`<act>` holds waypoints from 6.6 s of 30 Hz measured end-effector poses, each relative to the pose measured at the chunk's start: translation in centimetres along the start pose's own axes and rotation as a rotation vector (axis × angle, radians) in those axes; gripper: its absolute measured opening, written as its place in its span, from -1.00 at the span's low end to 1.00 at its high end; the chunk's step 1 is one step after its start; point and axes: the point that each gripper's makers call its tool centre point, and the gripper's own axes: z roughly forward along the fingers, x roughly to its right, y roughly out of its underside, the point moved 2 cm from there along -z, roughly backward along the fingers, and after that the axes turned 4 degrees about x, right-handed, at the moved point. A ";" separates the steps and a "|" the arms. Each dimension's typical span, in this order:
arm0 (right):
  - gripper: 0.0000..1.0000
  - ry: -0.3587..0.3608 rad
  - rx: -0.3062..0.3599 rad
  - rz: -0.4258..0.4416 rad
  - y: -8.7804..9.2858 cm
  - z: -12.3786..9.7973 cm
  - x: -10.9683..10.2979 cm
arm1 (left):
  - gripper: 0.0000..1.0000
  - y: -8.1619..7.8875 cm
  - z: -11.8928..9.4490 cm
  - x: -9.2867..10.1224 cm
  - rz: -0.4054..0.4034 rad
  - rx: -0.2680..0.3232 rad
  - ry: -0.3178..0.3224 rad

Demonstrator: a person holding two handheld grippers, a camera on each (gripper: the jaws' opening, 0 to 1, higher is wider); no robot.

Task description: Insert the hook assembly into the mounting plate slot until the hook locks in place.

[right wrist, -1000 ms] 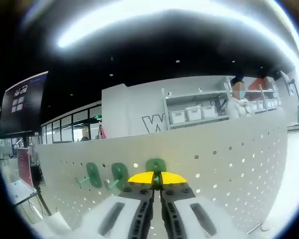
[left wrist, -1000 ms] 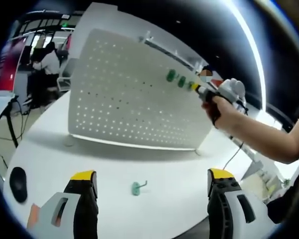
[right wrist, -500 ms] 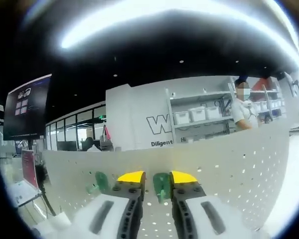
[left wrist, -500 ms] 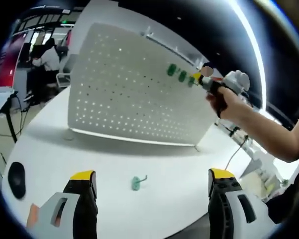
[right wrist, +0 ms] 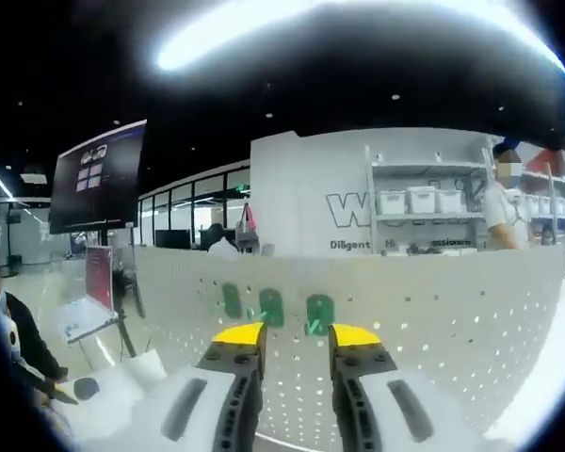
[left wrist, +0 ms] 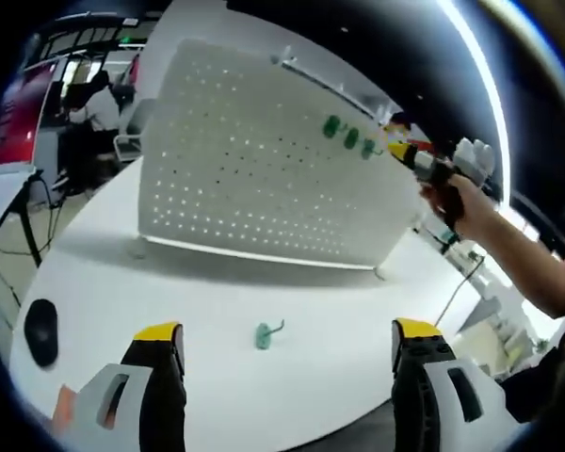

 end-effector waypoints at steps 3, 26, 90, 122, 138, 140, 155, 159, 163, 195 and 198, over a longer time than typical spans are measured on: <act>-0.53 -0.043 -0.084 0.012 2.5 -1.5 -0.5 | 0.85 0.4 -0.1 0.2 0.003 -0.021 -0.003; -0.50 -0.284 -0.451 0.015 15.4 -12.4 -5.5 | 0.83 3.3 -1.0 2.0 -0.002 -0.139 0.015; -0.44 -0.433 -0.735 0.245 24.9 -13.6 -15.2 | 0.98 6.4 -3.0 -0.5 -0.024 -0.285 -0.039; -0.84 -0.246 -0.884 0.414 30.4 -2.5 -18.1 | 0.92 7.7 -2.7 -2.7 -0.110 -0.290 -0.075; -1.00 -0.266 -0.901 0.388 30.2 -2.3 -18.0 | 0.93 7.7 -2.3 -3.0 -0.103 -0.306 -0.065; -1.00 -0.261 -0.886 0.382 29.9 -2.3 -17.8 | 0.93 7.6 -2.2 -2.9 -0.103 -0.305 -0.064; -1.00 -0.252 -0.624 0.412 22.4 -1.3 -16.8 | 0.92 6.6 -1.8 -3.0 -0.068 -0.308 -0.060; -1.00 -0.274 -0.555 0.414 20.0 -1.8 -17.2 | 0.90 5.6 -1.3 -3.1 -0.055 -0.290 -0.065; -1.00 -0.354 -0.468 0.285 17.7 -2.5 -18.3 | 0.86 5.3 -0.4 -2.7 -0.051 -0.276 -0.059; -1.00 -0.488 -0.307 0.398 12.6 -7.8 -25.0 | -0.33 1.6 2.2 0.7 -0.169 -0.139 0.051; -1.00 -0.489 -0.298 0.391 12.5 -7.8 -25.1 | -0.43 1.6 2.1 0.7 -0.189 -0.137 0.059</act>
